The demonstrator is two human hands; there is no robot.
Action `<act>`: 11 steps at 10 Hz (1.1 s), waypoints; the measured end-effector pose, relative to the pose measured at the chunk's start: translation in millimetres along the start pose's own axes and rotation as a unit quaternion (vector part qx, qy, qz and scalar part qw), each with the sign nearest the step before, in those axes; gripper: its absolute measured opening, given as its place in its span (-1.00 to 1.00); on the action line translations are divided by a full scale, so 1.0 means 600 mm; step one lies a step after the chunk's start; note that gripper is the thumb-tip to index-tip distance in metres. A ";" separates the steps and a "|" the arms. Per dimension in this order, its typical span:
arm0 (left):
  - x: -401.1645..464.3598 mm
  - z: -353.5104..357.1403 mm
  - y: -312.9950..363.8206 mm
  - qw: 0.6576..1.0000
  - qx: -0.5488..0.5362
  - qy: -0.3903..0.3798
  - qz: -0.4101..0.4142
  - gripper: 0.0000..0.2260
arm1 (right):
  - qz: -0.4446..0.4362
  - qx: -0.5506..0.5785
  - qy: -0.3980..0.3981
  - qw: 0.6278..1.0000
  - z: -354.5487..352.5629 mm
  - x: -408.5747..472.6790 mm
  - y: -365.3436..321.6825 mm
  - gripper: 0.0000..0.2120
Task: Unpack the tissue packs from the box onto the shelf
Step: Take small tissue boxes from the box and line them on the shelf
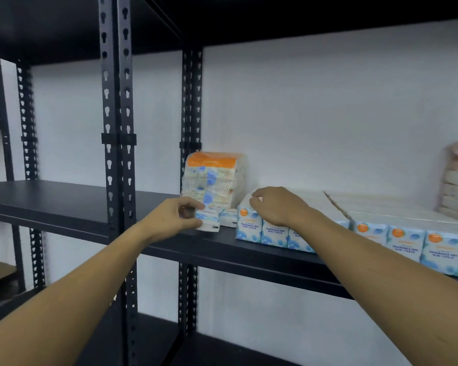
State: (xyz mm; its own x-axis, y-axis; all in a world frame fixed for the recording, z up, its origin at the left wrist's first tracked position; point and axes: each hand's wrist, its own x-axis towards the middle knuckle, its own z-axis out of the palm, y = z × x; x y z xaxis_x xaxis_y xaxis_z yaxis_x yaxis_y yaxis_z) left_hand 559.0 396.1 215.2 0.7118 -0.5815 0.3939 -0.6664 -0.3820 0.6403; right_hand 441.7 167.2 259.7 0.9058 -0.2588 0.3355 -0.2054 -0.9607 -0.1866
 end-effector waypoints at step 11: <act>0.014 -0.004 -0.046 0.998 -0.016 -0.060 0.000 -0.74 | 0.001 -0.056 0.036 0.998 0.041 0.027 0.007 -0.52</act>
State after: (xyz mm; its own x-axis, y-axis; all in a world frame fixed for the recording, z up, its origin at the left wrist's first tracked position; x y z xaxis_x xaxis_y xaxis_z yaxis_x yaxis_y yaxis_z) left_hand 584.3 403.5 202.4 0.6788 -0.6639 0.3137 -0.6581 -0.3604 0.6610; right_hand 464.8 161.3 241.8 0.8772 -0.2630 0.4017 -0.2503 -0.9645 -0.0848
